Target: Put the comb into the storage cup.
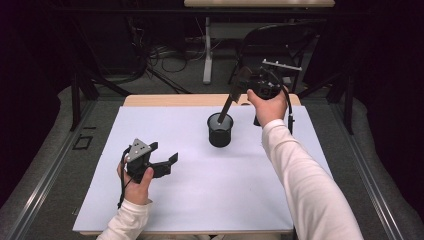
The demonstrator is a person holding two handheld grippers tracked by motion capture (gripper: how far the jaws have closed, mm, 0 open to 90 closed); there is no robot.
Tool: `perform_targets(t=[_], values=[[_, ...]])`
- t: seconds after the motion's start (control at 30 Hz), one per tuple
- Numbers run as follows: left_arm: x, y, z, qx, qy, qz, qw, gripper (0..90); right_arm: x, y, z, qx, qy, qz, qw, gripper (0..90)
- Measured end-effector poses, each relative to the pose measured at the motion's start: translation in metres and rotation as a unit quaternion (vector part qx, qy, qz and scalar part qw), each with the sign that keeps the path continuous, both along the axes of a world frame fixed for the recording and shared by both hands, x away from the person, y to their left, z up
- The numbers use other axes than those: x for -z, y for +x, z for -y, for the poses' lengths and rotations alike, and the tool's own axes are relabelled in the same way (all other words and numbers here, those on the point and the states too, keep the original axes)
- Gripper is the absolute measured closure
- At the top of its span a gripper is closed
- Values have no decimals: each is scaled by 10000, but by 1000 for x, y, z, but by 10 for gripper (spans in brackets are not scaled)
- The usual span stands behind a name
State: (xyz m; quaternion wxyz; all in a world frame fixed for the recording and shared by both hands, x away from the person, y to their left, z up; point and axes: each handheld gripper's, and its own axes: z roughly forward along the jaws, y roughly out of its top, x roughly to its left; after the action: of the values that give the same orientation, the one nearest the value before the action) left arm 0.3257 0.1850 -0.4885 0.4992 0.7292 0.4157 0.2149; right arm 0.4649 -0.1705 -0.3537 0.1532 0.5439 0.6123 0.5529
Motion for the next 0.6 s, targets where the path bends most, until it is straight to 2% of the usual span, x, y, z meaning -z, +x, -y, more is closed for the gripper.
perform_targets(t=[0.6], values=[[2,-1,3,70,73,-36,9999,158,16,2,2,91,13,-111,9999,870]])
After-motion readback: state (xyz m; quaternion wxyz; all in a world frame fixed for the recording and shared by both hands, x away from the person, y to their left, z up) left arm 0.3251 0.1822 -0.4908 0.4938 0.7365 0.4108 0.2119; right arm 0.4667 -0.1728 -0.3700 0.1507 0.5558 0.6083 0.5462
